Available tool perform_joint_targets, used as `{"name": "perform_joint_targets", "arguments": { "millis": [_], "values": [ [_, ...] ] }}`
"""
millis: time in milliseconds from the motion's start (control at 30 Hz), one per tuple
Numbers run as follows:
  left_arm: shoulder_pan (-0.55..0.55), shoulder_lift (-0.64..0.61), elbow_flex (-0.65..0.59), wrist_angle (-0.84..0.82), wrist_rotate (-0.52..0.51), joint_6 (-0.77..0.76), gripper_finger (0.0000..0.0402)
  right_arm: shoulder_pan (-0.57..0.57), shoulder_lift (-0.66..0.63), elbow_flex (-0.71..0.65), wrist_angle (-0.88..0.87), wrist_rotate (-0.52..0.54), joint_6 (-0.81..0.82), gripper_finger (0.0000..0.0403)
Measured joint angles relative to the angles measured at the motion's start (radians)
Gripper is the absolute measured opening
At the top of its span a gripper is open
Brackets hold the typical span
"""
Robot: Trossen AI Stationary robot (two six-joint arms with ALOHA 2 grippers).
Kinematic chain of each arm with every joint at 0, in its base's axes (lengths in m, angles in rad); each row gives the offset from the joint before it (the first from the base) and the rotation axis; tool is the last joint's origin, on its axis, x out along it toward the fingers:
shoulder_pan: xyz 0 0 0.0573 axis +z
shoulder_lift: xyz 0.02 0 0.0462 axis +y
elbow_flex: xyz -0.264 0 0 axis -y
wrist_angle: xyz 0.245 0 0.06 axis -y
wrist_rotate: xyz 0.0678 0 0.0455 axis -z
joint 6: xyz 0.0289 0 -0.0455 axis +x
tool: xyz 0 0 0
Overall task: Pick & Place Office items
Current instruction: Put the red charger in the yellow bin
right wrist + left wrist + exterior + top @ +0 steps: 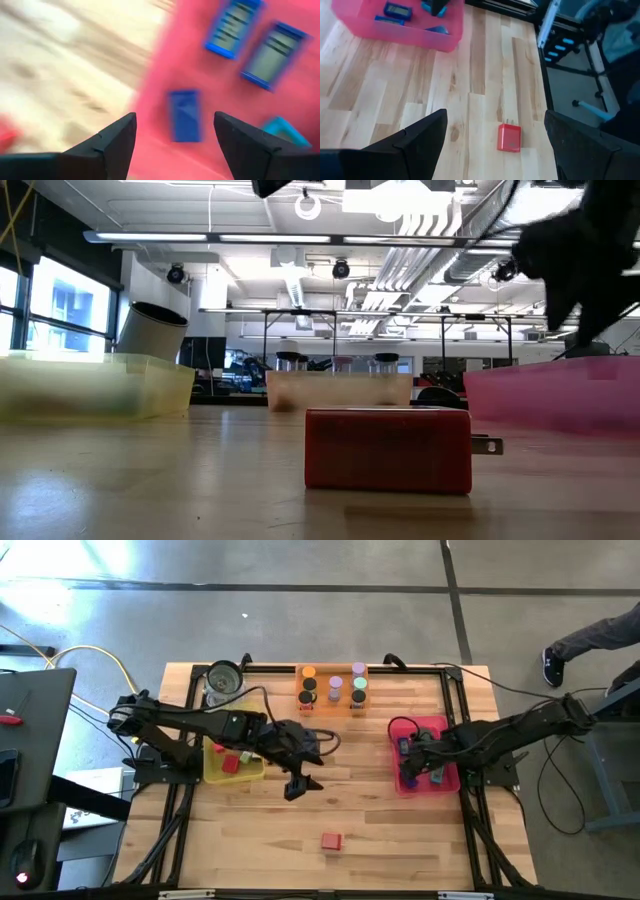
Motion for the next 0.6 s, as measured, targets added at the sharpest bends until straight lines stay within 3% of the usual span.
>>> {"name": "perform_joint_targets", "arguments": {
  "millis": [300,600],
  "values": [
    [-0.114,0.0,0.0,0.009,-0.117,0.217,0.0311,0.001,-0.078,0.021,0.235,-0.006,-0.139,0.0254],
    [-0.151,0.0,0.0,-0.003,-0.146,0.171,0.031,0.011,-0.087,0.021,0.353,-0.128,-0.115,0.0254]
  ]
}}
